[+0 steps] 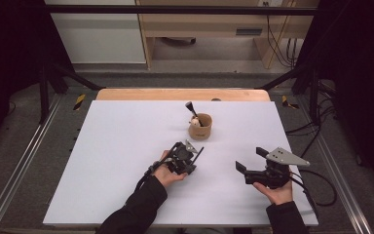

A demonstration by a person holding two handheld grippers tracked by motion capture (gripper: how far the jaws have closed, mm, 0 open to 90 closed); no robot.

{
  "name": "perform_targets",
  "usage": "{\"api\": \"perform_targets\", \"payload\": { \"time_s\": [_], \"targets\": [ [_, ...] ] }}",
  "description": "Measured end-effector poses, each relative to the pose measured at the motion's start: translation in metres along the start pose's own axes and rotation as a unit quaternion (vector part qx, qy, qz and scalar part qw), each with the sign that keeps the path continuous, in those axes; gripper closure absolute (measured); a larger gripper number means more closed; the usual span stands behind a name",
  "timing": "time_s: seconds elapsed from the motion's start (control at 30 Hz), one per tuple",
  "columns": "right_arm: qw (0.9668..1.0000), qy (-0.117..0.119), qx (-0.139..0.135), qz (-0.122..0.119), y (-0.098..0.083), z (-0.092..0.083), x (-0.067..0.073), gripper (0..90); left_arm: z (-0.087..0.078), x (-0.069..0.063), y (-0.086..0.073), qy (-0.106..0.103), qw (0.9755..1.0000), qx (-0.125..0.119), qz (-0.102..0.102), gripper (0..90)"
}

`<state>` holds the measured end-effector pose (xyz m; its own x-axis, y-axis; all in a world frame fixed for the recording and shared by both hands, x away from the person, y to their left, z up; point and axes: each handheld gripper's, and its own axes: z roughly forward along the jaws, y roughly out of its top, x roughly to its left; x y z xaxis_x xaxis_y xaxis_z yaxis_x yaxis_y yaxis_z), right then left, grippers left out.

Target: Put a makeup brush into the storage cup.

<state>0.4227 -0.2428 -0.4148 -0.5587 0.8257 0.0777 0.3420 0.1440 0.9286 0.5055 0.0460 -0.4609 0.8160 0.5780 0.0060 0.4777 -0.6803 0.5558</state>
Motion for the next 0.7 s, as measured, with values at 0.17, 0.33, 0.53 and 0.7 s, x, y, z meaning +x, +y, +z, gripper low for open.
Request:
{"api": "perform_targets", "payload": {
  "time_s": [0.17, 0.33, 0.53, 0.7],
  "targets": [
    [1.0000, 0.000, 0.000, 0.000, 0.0000, -0.0001, 0.0000, 7.6, -0.0006, 0.0001, -0.0002, -0.003, 1.0000, 0.002, 0.003, 76.5],
    [1.0000, 0.000, 0.000, 0.000, -0.0002, 0.0005, 0.0002, 7.6, -0.0010, 0.0003, -0.0004, -0.008, 1.0000, 0.003, 0.005, 80.4],
    [1.0000, 0.000, 0.000, 0.000, -0.0002, 0.0005, 0.0002, 7.6, -0.0014, 0.0006, -0.0005, -0.012, 0.9999, 0.005, 0.008, 81.6],
    [1.0000, 0.001, 0.000, 0.000, -0.0003, 0.0007, 0.0003, 7.7, -0.0018, 0.0008, -0.0007, -0.020, 0.9997, 0.006, 0.015, 83.6]
  ]
}}
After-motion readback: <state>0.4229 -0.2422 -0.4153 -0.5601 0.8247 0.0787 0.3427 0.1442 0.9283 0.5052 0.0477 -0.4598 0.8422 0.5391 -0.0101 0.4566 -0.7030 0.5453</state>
